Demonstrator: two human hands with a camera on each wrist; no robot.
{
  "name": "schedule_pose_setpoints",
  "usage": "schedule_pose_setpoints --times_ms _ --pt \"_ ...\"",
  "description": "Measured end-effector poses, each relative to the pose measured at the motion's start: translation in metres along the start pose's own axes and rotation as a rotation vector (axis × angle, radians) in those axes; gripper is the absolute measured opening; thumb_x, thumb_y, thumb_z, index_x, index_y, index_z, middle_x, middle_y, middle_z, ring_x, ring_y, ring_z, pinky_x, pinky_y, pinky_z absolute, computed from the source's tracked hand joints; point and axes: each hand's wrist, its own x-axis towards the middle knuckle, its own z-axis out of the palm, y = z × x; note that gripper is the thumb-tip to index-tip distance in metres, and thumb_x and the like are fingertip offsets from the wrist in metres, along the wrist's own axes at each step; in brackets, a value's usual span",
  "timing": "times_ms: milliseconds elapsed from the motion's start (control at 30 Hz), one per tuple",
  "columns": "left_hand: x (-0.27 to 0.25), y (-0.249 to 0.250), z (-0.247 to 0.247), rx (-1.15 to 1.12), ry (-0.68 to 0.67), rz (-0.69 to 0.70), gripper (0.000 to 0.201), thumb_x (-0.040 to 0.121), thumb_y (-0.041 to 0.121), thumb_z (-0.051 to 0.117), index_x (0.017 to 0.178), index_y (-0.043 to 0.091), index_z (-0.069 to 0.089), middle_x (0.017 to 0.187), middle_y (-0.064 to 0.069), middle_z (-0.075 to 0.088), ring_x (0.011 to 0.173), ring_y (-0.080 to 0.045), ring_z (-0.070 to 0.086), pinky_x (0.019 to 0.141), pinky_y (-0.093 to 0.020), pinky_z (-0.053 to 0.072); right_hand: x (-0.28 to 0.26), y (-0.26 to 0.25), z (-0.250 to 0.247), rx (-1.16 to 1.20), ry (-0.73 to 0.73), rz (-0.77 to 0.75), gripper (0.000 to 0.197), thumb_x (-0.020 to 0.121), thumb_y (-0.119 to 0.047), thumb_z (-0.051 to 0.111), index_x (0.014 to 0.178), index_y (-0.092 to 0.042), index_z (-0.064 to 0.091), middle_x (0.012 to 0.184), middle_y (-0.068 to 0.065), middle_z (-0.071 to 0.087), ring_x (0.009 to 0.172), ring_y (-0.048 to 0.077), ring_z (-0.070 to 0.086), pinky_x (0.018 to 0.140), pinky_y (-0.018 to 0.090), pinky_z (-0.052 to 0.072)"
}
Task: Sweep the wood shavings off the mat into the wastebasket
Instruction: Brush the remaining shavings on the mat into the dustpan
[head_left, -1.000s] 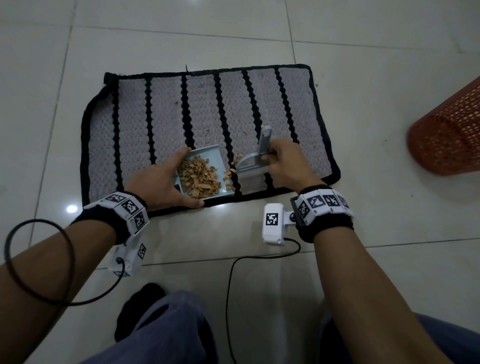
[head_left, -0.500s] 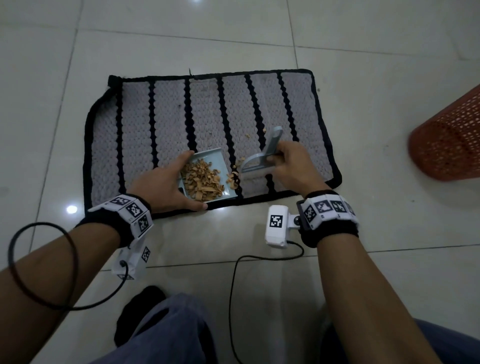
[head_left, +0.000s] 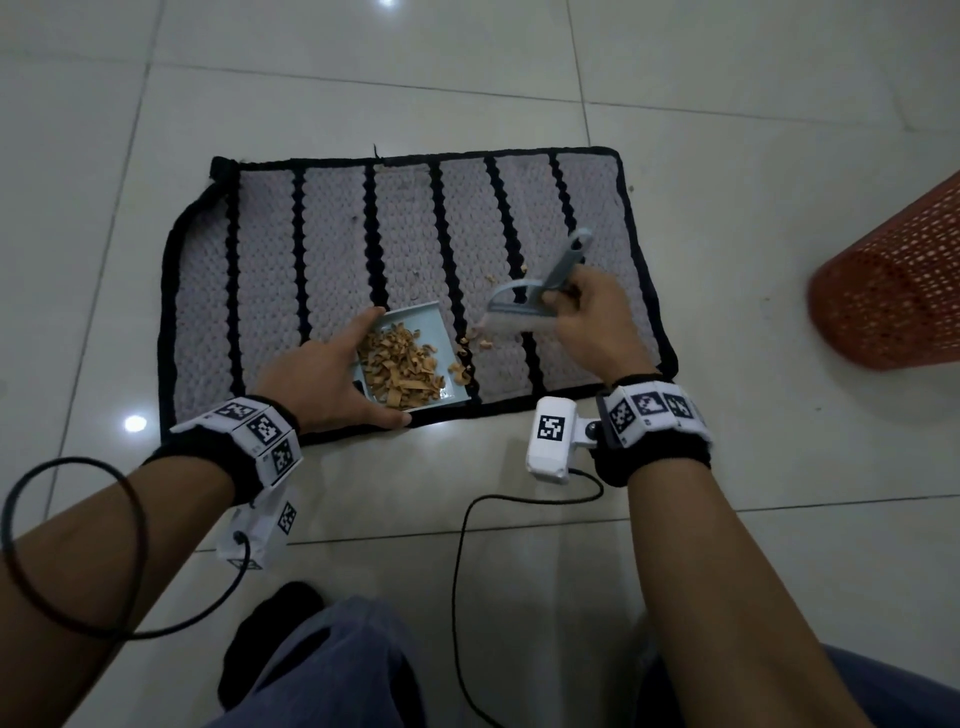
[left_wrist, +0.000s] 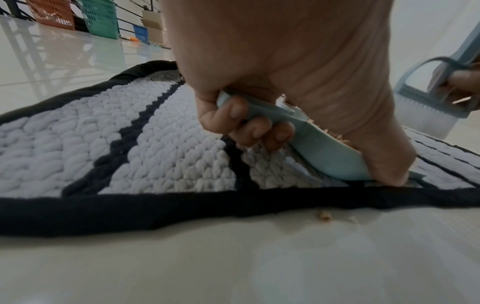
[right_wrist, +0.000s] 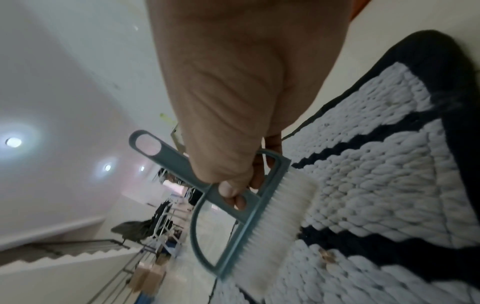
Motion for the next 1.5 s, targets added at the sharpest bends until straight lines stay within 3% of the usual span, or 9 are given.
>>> schedule_pose_setpoints --times_ms 233,367,533,700,867,1033,1200,1400,1500 --pt "-0.001 0.002 0.002 0.027 0.018 -0.005 0.124 0.052 0.077 0.076 0.149 0.045 0.005 0.137 -0.001 0.056 0.103 -0.030 0.063 0.089 -0.040 0.053 0.026 0.021 0.012 -0.085 0.416 0.070 0.023 0.099 -0.011 0.046 0.108 -0.004 0.065 0.099 0.012 0.067 0.090 0.024 0.060 0.065 0.019 0.032" --pt "-0.003 0.002 0.003 0.010 0.028 -0.002 0.124 0.051 0.079 0.075 0.149 0.046 0.006 0.137 -0.002 0.057 0.105 -0.031 0.063 0.091 -0.041 0.053 0.034 0.020 0.027 -0.127 0.284 0.003 0.030 0.100 -0.010 0.043 0.123 -0.009 0.063 0.113 0.010 0.068 0.098 0.019 0.061 0.078 0.020 0.041" --pt "-0.003 0.002 0.004 0.019 0.029 0.007 0.124 0.051 0.080 0.073 0.149 0.045 0.005 0.135 -0.002 0.058 0.103 -0.030 0.064 0.090 -0.042 0.053 0.002 0.011 0.047 -0.152 0.205 -0.151 0.029 0.093 0.002 0.049 0.115 -0.005 0.066 0.109 0.013 0.069 0.099 0.018 0.060 0.090 0.032 0.050" --pt "-0.003 0.001 0.005 0.028 0.049 0.017 0.124 0.049 0.083 0.071 0.147 0.046 0.005 0.133 0.000 0.059 0.100 -0.029 0.065 0.087 -0.041 0.054 -0.032 0.009 0.058 0.004 0.278 -0.180 0.034 0.078 -0.008 0.045 0.100 -0.004 0.070 0.097 0.011 0.069 0.090 0.017 0.059 0.083 0.028 0.049" --pt "-0.002 0.000 0.007 0.019 0.053 0.017 0.124 0.047 0.087 0.068 0.146 0.048 0.004 0.132 0.001 0.060 0.101 -0.028 0.065 0.087 -0.042 0.055 0.002 0.009 0.050 0.000 0.331 -0.178 0.029 0.082 0.008 0.048 0.098 -0.001 0.070 0.098 0.013 0.069 0.091 0.019 0.062 0.084 0.014 0.044" --pt "-0.003 0.000 0.007 0.017 0.053 0.021 0.124 0.048 0.085 0.070 0.146 0.046 0.004 0.134 0.000 0.059 0.103 -0.029 0.064 0.089 -0.043 0.054 0.018 0.018 0.044 -0.031 0.156 -0.173 0.030 0.078 0.014 0.050 0.097 0.001 0.070 0.099 0.018 0.068 0.096 0.030 0.062 0.088 0.039 0.050" --pt "-0.002 0.000 0.006 0.028 0.047 0.033 0.123 0.051 0.083 0.071 0.148 0.045 0.005 0.135 0.000 0.058 0.101 -0.028 0.064 0.086 -0.038 0.054 -0.020 0.031 0.039 -0.082 0.131 -0.184 0.032 0.079 0.016 0.051 0.095 -0.004 0.070 0.097 0.009 0.066 0.095 0.023 0.059 0.088 0.030 0.046" --pt "-0.002 0.002 0.006 0.029 0.047 0.041 0.123 0.054 0.080 0.072 0.150 0.042 0.005 0.134 -0.003 0.059 0.100 -0.028 0.065 0.082 -0.036 0.052 -0.032 0.020 0.042 0.028 0.449 0.049 0.018 0.097 -0.004 0.048 0.105 -0.005 0.063 0.096 0.010 0.064 0.086 0.022 0.060 0.069 0.028 0.044" --pt "-0.003 0.002 0.006 0.031 0.055 0.041 0.123 0.054 0.079 0.073 0.150 0.041 0.006 0.133 -0.003 0.059 0.100 -0.028 0.064 0.081 -0.034 0.051 -0.034 0.016 0.057 -0.066 0.579 0.145 0.024 0.096 -0.005 0.046 0.114 -0.002 0.062 0.100 0.015 0.065 0.093 0.029 0.059 0.078 0.034 0.047"
